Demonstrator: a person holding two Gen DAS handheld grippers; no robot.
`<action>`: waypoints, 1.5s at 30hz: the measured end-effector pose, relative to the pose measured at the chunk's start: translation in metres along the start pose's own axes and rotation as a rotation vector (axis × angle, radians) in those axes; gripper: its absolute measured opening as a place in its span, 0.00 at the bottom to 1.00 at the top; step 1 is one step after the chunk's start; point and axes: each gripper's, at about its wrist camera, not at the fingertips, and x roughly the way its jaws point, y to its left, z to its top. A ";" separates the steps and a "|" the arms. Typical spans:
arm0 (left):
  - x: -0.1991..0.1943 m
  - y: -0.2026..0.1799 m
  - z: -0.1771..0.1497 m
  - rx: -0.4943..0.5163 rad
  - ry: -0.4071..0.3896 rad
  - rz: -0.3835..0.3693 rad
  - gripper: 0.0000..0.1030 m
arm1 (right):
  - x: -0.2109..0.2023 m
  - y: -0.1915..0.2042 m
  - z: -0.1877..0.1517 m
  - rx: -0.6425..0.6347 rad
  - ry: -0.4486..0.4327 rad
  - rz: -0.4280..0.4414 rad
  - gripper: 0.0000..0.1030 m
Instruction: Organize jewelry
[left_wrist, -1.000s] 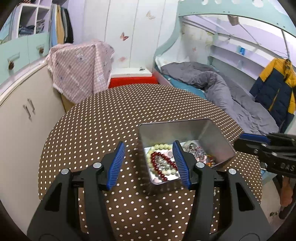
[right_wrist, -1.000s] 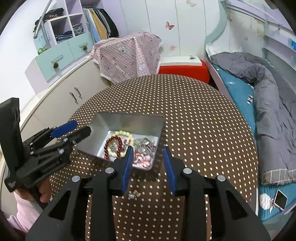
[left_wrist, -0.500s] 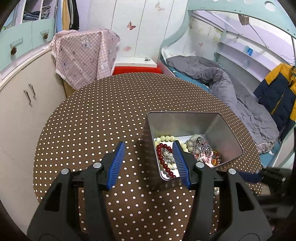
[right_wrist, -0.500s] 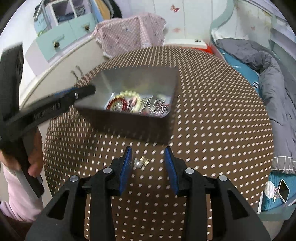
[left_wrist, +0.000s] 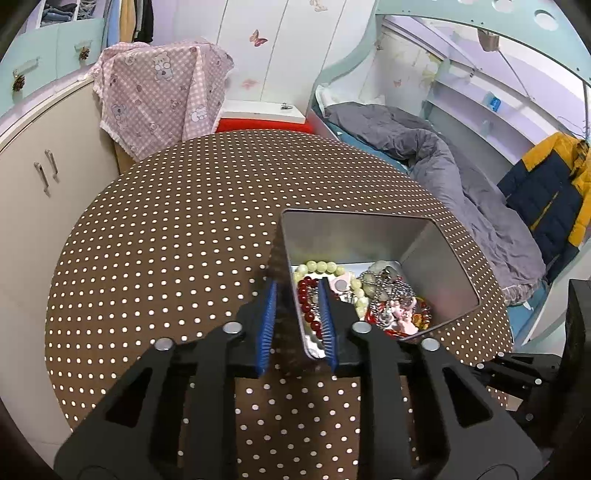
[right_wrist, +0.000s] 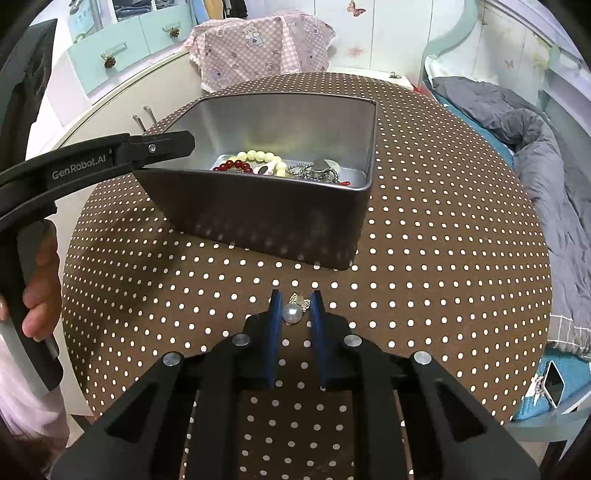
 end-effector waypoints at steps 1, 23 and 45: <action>0.000 -0.002 0.000 0.007 -0.002 0.006 0.20 | -0.001 0.000 0.000 0.002 0.000 0.001 0.13; 0.001 0.000 0.001 -0.009 0.013 0.009 0.20 | -0.056 -0.038 0.023 0.049 -0.149 0.039 0.09; 0.001 -0.002 0.003 0.013 0.019 0.020 0.20 | -0.053 -0.044 0.074 0.084 -0.173 0.114 0.43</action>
